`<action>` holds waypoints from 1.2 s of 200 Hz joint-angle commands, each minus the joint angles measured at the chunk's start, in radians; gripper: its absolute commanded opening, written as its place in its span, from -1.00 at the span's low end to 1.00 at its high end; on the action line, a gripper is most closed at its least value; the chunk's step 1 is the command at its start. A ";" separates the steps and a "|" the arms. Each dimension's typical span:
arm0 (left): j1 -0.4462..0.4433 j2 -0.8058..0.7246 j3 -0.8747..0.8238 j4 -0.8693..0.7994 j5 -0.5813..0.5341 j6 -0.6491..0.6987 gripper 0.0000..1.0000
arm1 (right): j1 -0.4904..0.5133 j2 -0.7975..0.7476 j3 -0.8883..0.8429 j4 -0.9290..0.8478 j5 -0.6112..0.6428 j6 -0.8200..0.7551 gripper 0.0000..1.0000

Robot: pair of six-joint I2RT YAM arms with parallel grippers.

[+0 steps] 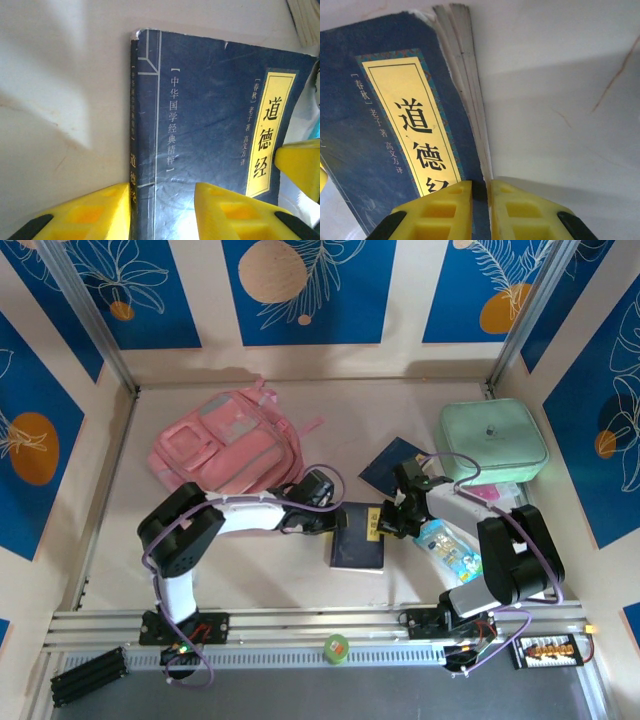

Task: Pack the student bag
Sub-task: Pick up the book from the middle-right of the table.

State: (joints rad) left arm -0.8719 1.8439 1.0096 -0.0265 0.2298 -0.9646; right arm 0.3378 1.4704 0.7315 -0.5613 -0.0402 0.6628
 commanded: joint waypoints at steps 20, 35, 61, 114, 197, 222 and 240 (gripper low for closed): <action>0.003 -0.029 -0.024 0.195 0.169 -0.021 -0.25 | -0.002 0.020 0.005 -0.015 -0.030 0.018 -0.69; 0.003 -0.067 -0.023 0.203 0.190 0.019 -0.24 | -0.002 0.021 0.003 -0.015 -0.035 0.023 -0.70; 0.004 -0.120 -0.028 0.218 0.228 0.065 -0.22 | 0.033 0.037 0.039 -0.070 0.067 0.033 -0.81; 0.004 -0.074 -0.055 0.321 0.298 -0.004 -0.21 | 0.081 0.119 0.111 -0.124 0.140 0.084 -0.97; 0.019 -0.085 -0.061 0.186 0.168 0.021 -0.29 | 0.083 0.126 0.129 -0.133 0.155 0.117 -1.00; 0.024 -0.111 -0.060 0.157 0.139 0.038 -0.42 | 0.078 0.090 0.110 -0.097 0.131 0.117 -1.00; 0.027 -0.128 -0.060 0.146 0.122 0.045 -0.63 | 0.074 0.042 0.093 -0.068 0.117 0.115 -0.95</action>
State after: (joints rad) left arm -0.8547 1.7752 0.9554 0.1467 0.3882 -0.9512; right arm 0.4168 1.5776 0.8486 -0.6773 0.1017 0.7639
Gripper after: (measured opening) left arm 0.231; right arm 0.056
